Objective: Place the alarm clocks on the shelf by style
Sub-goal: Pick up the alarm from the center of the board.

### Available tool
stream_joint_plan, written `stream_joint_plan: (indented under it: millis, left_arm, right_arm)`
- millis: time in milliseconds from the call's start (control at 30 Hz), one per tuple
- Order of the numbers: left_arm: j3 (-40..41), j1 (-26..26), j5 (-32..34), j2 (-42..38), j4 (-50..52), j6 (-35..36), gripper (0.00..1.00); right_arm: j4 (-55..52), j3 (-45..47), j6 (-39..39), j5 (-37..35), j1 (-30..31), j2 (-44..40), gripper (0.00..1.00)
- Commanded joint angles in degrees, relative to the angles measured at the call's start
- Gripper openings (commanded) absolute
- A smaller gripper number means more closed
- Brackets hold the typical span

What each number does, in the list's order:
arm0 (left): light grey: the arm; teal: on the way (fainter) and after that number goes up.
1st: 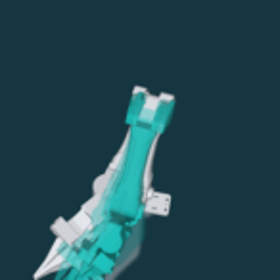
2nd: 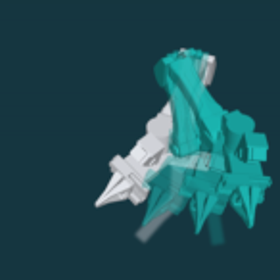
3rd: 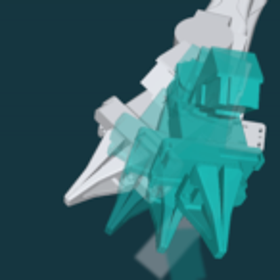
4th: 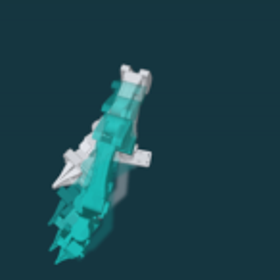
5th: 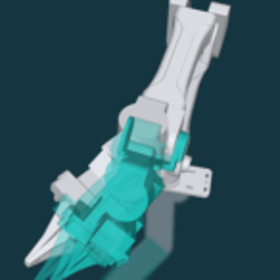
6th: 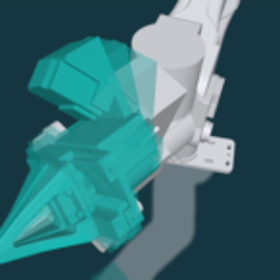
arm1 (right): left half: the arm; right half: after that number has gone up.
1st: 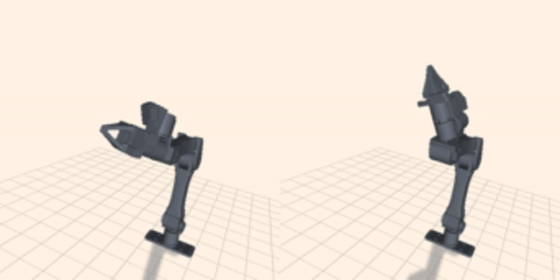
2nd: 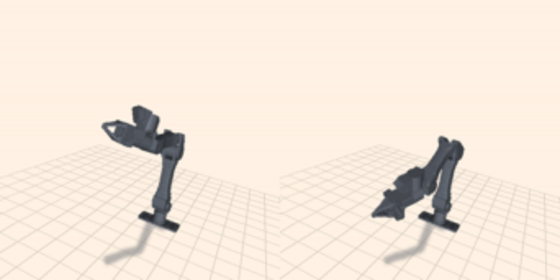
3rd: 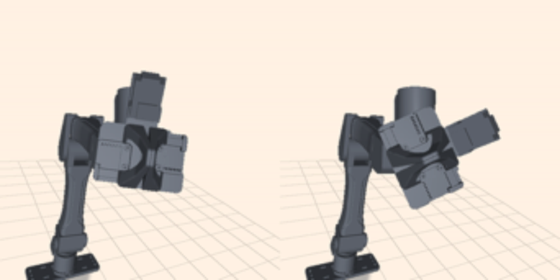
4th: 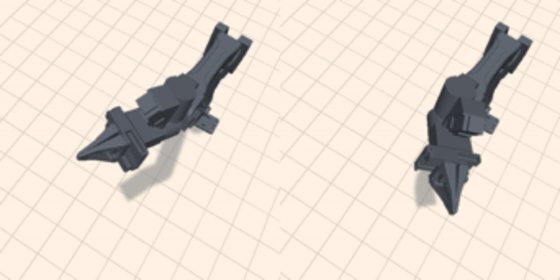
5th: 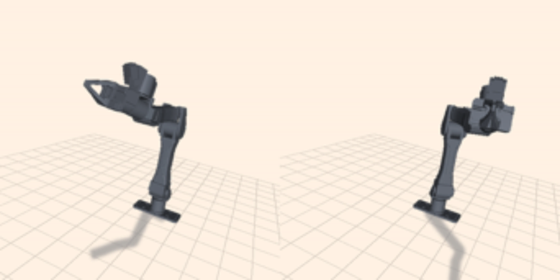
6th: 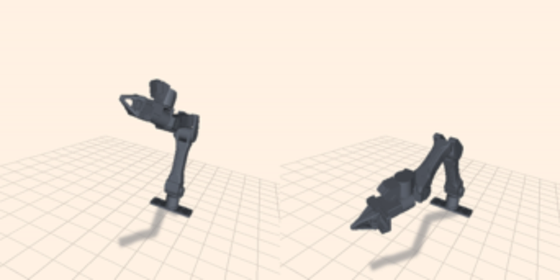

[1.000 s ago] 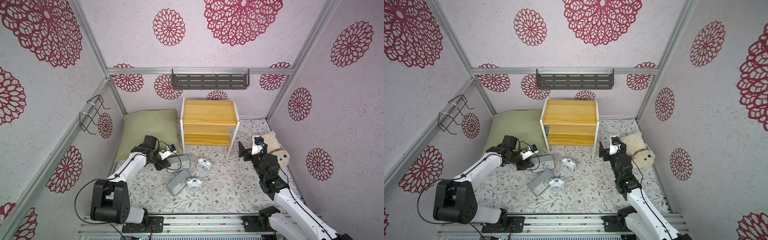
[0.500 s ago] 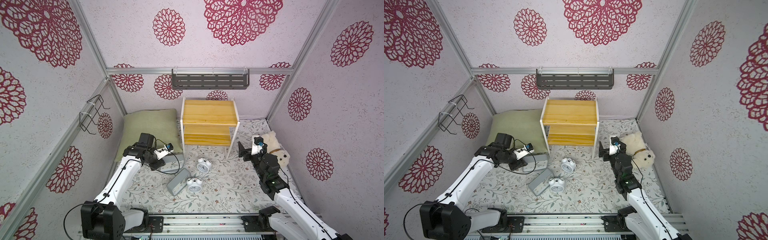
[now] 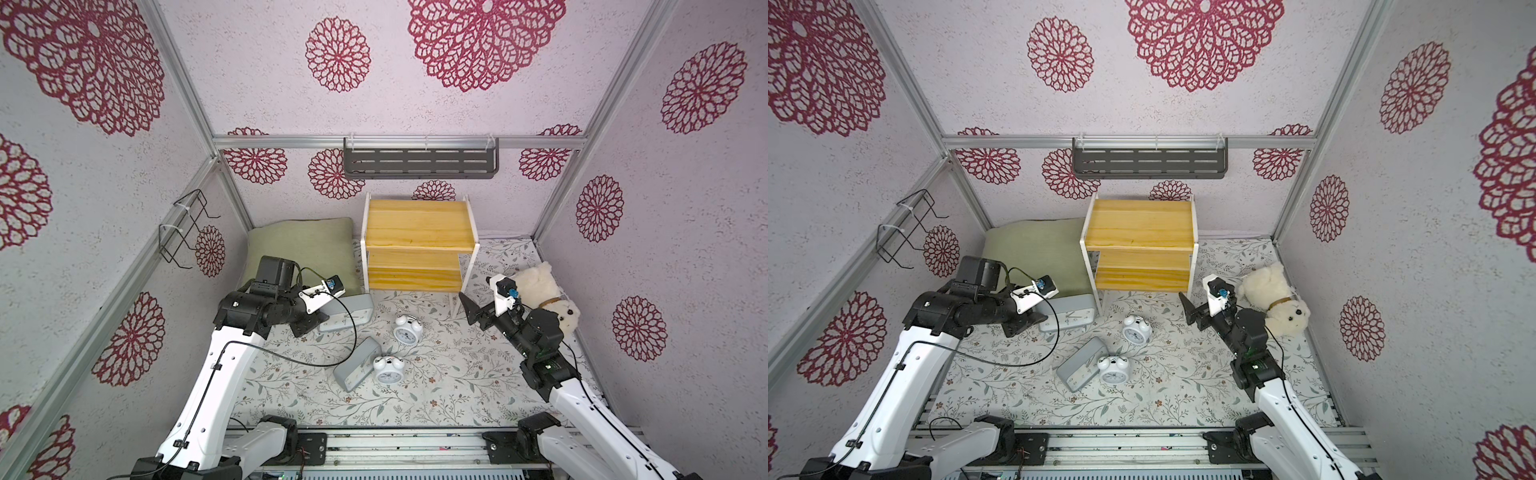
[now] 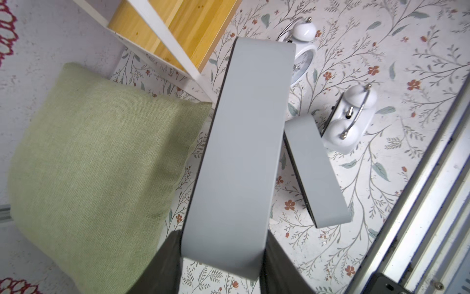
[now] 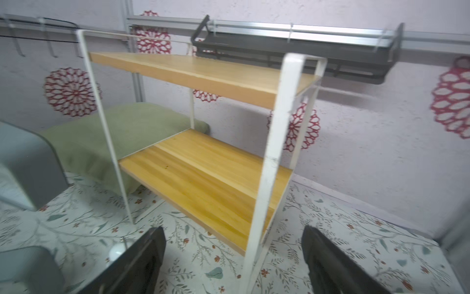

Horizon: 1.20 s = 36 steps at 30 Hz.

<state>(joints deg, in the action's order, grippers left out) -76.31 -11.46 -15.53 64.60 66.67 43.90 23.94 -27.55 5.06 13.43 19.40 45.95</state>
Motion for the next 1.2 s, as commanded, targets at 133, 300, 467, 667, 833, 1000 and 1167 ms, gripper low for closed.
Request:
stream_joint_plan:
  millis: [133,300,467,667,833,1000,1167]
  left_arm:
    - [-5.5,-4.2,-13.6,1.7,-2.0,0.8,0.1]
    - [-8.4,-8.4,-16.1,6.4,-4.1,1.5,0.09]
    - [-10.7,-11.1,-17.8,10.9,-6.1,1.8,0.08]
    - [-13.4,-13.7,-18.3,14.9,-7.3,1.7,0.08]
    - [-15.1,-15.5,-17.5,16.8,-8.1,2.0,0.07]
    - [-16.0,-16.3,-17.1,17.6,-8.8,1.6,0.07]
    - [-15.9,-17.0,-17.3,17.4,-9.2,1.5,0.07]
  right_arm:
    - [2.1,-4.0,1.3,25.3,-0.1,1.6,0.91]
    - [2.3,-5.4,1.7,34.6,0.1,4.1,0.94]
    - [1.0,-7.4,2.8,40.1,0.7,7.0,0.98]
    - [-1.1,-9.2,3.6,41.7,1.9,9.5,0.99]
    - [-1.2,-9.9,2.9,41.9,2.7,11.3,0.99]
    - [-1.5,-10.4,2.8,41.7,3.4,12.7,0.98]
    - [-0.5,-10.5,1.9,38.6,3.8,13.9,0.95]
